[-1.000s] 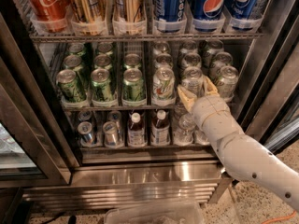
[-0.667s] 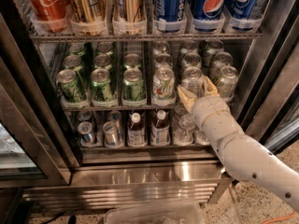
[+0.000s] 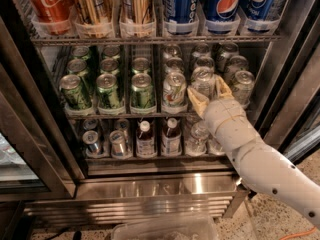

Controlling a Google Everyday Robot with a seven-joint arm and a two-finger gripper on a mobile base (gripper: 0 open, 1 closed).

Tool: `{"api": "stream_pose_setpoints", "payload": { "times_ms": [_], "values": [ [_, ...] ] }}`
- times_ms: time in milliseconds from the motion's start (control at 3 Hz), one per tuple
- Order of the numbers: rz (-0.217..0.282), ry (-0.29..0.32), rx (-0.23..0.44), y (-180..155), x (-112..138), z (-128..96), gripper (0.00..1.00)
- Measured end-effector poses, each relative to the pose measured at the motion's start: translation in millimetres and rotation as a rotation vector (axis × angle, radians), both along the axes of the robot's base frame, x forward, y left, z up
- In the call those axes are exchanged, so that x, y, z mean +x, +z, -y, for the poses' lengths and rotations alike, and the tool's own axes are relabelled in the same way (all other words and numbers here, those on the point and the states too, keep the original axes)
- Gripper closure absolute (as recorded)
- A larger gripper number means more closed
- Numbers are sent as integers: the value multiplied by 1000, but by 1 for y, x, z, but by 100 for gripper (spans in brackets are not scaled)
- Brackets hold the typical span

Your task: Pick 7up can from middle shelf of fridge

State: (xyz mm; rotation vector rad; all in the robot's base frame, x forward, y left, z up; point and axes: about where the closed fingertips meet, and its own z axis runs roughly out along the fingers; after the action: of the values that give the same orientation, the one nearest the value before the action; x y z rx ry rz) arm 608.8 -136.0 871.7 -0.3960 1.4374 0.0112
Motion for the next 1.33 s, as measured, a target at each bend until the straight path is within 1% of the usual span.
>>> {"api": "stream_pose_setpoints", "payload": {
  "times_ms": [333, 667, 1000, 1333],
  "values": [
    [24, 32, -3, 24, -9, -8, 100],
    [24, 33, -3, 24, -9, -8, 100],
    [0, 60, -13, 19, -29, -8, 100],
    [-2, 92, -30, 21, -65, -3, 100]
  ]
}}
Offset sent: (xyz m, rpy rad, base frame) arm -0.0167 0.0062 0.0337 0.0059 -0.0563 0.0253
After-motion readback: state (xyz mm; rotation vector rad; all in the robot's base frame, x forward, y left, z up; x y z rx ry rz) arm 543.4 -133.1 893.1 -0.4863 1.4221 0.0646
